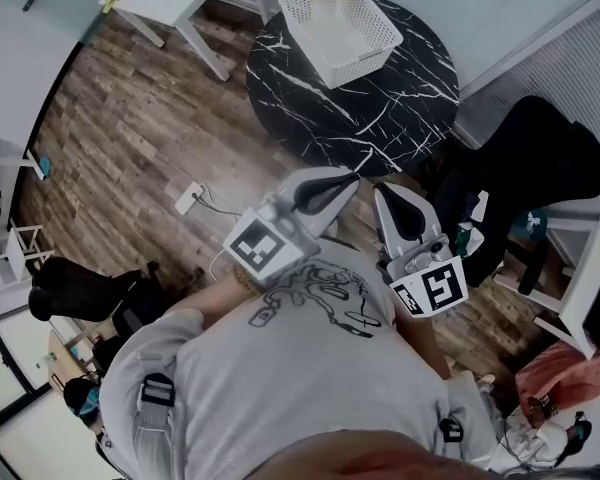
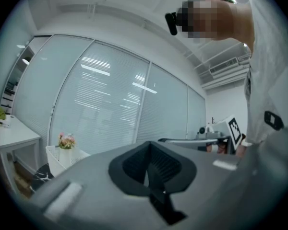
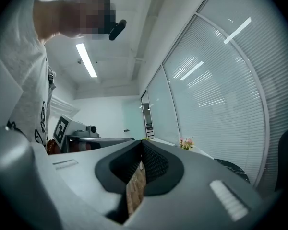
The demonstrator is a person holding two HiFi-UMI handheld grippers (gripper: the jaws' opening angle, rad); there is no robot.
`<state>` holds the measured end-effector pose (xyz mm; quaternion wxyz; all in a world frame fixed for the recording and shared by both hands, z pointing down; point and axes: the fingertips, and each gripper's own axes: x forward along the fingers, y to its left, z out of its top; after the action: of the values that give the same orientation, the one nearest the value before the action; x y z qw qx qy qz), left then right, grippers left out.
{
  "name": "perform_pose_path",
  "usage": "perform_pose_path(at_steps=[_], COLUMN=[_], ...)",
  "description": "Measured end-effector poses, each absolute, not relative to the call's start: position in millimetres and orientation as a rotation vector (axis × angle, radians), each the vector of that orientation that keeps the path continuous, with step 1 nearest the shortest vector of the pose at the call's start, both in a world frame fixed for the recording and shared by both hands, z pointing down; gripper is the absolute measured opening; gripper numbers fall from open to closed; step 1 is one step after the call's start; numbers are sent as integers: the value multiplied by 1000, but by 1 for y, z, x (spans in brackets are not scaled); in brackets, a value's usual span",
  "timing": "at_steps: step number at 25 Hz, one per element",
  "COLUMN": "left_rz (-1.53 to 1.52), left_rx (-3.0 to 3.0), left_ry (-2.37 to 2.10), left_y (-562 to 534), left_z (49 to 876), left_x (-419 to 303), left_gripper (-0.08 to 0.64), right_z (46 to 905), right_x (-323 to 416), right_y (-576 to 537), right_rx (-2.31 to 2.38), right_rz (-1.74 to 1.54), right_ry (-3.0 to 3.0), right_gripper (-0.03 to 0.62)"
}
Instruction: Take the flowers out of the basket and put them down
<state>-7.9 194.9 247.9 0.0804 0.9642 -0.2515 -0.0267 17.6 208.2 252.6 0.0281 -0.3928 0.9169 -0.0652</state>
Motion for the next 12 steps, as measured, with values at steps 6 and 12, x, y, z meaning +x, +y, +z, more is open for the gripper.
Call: perform_pose_path(at_steps=[6, 12], left_rz=[-59, -58], left_rx=[2874, 2872], left_ry=[-779, -824], left_y=[191, 182], left_z=[253, 253], left_x=[1, -1], left_gripper=[3, 3], right_z=[258, 260], right_x=[33, 34], right_y=[203, 196], right_rx=[-1212, -1180], right_rz=[-214, -211], right_ry=[2826, 2830], right_gripper=[6, 6])
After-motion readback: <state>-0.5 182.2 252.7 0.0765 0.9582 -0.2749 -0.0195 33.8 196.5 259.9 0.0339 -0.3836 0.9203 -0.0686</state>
